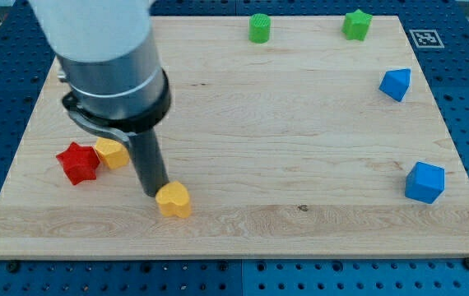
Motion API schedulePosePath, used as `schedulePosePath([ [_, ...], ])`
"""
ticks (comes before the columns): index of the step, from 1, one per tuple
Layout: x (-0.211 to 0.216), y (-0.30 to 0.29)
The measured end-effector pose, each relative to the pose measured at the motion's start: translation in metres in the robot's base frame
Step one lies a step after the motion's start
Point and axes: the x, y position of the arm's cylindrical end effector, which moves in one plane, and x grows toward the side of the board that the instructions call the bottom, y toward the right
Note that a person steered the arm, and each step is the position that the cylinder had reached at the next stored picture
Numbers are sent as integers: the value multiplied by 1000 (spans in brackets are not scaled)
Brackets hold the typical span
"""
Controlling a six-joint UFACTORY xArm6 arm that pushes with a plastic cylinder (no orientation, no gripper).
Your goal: Slide the yellow heart to the bottom center of the board
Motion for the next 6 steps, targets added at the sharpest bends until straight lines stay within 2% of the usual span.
schedulePosePath([
  [2, 38, -9],
  [3, 50, 14],
  [6, 23, 94],
])
